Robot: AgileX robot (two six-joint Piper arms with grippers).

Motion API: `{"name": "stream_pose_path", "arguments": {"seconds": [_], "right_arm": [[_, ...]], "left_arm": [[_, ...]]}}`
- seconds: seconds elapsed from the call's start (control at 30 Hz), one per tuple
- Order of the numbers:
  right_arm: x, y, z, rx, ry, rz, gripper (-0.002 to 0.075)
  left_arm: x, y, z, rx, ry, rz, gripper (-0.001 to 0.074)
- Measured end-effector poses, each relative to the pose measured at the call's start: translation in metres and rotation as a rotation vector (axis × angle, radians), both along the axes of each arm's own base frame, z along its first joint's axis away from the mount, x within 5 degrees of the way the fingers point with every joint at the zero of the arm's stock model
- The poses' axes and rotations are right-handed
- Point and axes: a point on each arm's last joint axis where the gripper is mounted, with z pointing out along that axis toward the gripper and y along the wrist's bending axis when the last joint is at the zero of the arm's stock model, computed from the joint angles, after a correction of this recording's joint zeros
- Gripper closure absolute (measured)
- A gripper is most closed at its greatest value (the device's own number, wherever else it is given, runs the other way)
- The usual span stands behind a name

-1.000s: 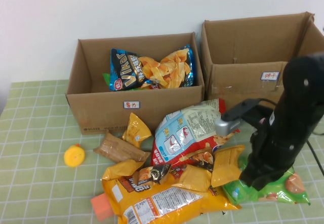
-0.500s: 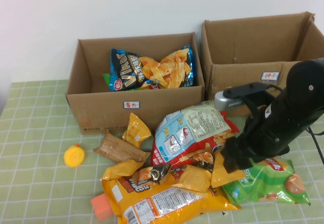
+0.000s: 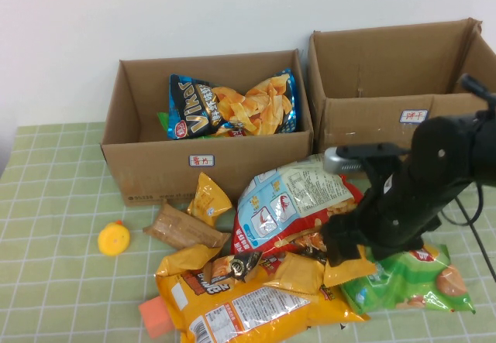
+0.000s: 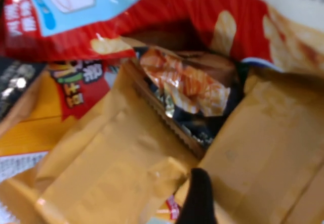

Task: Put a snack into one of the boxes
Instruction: Pick up the biscuit

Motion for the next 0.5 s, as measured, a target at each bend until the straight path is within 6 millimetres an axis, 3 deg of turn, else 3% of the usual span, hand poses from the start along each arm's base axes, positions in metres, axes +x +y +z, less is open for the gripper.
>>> {"name": "stream_pose_path", "arguments": {"seconds": [0.23,0.43,0.5], "right_arm": [[0.005,0.004,-0.014,0.018,0.010,-0.028,0.0248],[0.012,0.009,-0.001,0.028,-0.017,0.021,0.0454],[0.013,0.010,0.005,0.017,-0.011,0.073,0.0476]], "left_arm": [[0.000,0.000,0.000,0.000,0.000,0.000,0.0737],[0.000,0.000,0.000,0.000,0.000,0.000,0.0737],[0.000,0.000,0.000,0.000,0.000,0.000,0.0737]]}}
